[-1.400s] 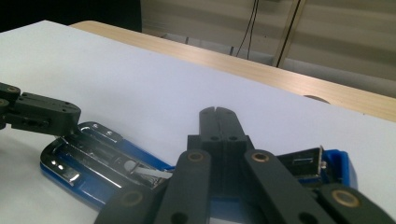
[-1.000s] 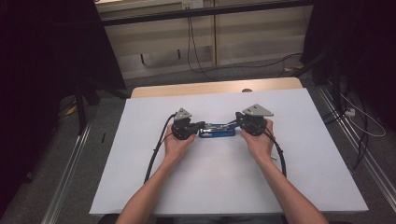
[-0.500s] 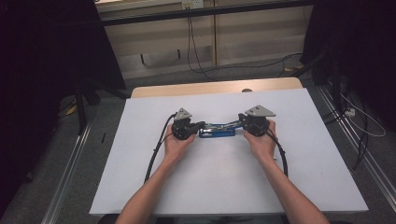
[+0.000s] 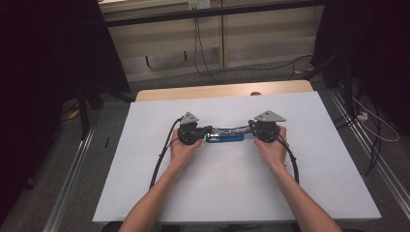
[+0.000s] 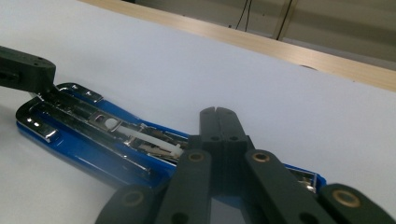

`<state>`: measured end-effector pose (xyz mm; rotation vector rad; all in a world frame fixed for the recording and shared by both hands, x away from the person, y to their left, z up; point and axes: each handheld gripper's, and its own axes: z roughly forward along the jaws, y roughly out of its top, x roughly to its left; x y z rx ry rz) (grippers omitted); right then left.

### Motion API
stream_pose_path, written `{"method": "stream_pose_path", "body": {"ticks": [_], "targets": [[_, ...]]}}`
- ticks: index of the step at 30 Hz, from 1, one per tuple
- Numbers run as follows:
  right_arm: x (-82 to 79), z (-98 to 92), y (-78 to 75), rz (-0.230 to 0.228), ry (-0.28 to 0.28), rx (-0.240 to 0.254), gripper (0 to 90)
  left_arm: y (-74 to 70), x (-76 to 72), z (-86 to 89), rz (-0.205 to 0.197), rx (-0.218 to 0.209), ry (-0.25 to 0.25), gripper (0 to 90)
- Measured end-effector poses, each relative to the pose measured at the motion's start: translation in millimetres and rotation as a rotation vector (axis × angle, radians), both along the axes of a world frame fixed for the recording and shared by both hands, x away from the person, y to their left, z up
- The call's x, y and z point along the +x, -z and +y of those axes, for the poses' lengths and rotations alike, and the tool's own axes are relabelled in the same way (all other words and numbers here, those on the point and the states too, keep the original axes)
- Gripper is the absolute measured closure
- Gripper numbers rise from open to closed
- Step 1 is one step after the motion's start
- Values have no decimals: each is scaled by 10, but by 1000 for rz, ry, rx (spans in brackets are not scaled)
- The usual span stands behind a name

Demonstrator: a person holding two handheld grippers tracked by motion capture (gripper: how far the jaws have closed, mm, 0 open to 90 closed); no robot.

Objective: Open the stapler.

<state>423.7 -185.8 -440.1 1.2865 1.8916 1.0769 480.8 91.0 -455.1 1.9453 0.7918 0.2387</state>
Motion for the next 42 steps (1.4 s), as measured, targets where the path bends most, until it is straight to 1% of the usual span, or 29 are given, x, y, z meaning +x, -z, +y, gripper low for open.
{"method": "stream_pose_path", "body": {"ticks": [5, 11, 14, 16, 21, 22, 25, 27, 30, 32, 35, 38, 40, 41, 42], "targets": [[13, 29, 36, 19, -9, 0, 900, -3, 3, 2, 1, 4, 2, 900], [19, 25, 35, 23, -11, 6, 900, -4, 1, -1, 1, 4, -1, 900], [20, 17, 36, 23, -7, 11, 900, -4, 7, 0, 20, -11, -10, 900], [23, 12, 36, 22, -6, 13, 900, -4, 11, 5, 23, -14, -8, 900], [29, 3, 41, 25, -9, 16, 900, -14, 11, 9, 14, -24, -1, 900], [29, 3, 40, 25, -8, 16, 900, -25, 8, 7, 7, -18, -1, 900], [31, -4, 37, 22, -5, 13, 900, -46, 8, 2, 5, -21, -1, 900], [27, -16, 28, 22, -1, 22, 900, -56, 7, 1, 7, -22, -1, 900], [26, -34, 20, 16, -7, 35, 900, -55, 7, -2, 7, -31, -1, 900], [23, -44, 10, 11, -11, 42, 900, -53, 6, 4, 25, -52, -10, 883], [22, -47, 3, 3, -19, 58, 900, -69, -18, -22, 1, -35, -6, 864], [23, -47, -4, -5, -22, 72, 900, -79, -49, -52, -8, -23, 3, 836], [25, -49, -5, -10, -28, 78, 899, -89, -74, -72, -13, -31, 5, 791], [25, -49, -6, -10, -28, 78, 894, -105, -92, -83, -30, -26, 10, 783], [23, -50, -6, -7, -28, 81, 888, -122, -107, -93, -37, -27, 8, 756]]}}
